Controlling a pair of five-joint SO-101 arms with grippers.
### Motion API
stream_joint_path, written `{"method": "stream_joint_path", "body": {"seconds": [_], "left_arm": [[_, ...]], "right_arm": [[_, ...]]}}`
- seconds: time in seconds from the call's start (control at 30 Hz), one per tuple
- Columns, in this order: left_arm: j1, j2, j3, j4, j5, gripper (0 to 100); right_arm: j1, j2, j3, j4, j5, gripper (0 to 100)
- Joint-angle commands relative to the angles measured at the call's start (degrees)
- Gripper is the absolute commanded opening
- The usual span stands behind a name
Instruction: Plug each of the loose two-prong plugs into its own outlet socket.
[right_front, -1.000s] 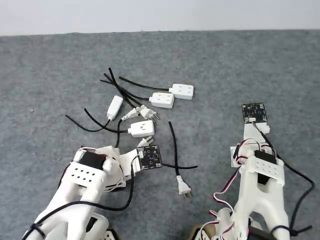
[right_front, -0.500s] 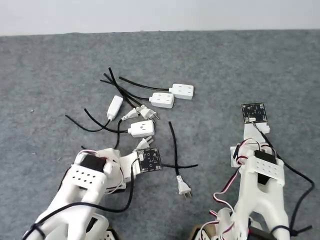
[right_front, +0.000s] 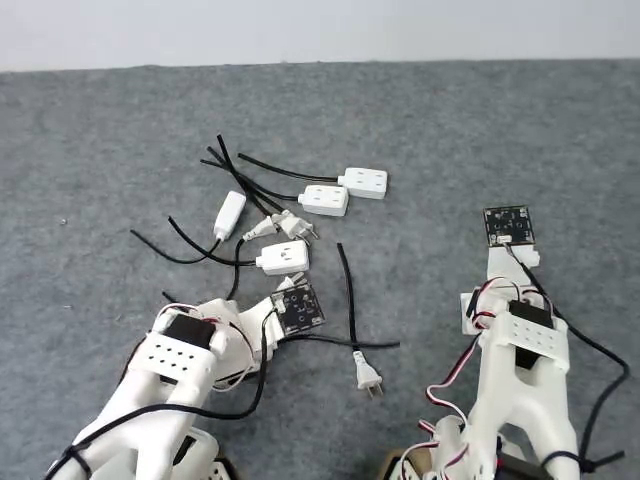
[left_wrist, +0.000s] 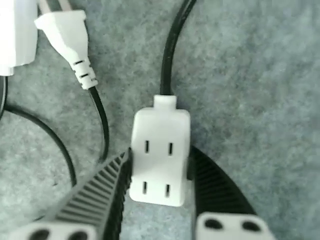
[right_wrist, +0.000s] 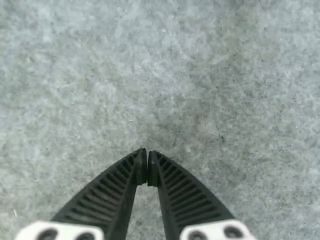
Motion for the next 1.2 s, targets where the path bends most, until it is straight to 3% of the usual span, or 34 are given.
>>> {"method": "stream_joint_path", "body": {"seconds": [0.0,0.23,0.43,0.57,0.8,0.9,1.07,1.17], "left_arm": [[4.1,-0.3,-0.1,-0.5,5.2,1],[10.0,-0.4,0.4,-0.4,14.2,1],[19.6,-0.9,-2.2,0.4,39.6,1],[20.9,-0.9,-5.4,0.0,55.1,1],[20.6,-0.9,0.1,-17.0,58.6,1],[20.5,-1.0,0.0,-17.5,60.7,5],[20.5,-0.9,-0.6,-13.4,69.9,20],[20.4,-0.4,-0.6,-13.0,70.5,25]], "right_arm": [[-0.5,-0.1,-1.1,0.0,0.6,0.9],[-0.4,-0.1,-1.1,0.0,0.6,0.9],[-0.4,-0.1,-1.1,0.0,0.6,0.9],[-0.4,-0.1,-1.1,0.0,0.6,0.9],[-0.4,-0.1,-1.1,0.0,0.6,0.9],[-0.4,-0.1,-1.1,0.0,0.6,0.9],[-0.4,-0.1,-1.1,0.0,0.6,0.9],[-0.4,-0.1,-1.1,0.0,0.6,0.9]]}}
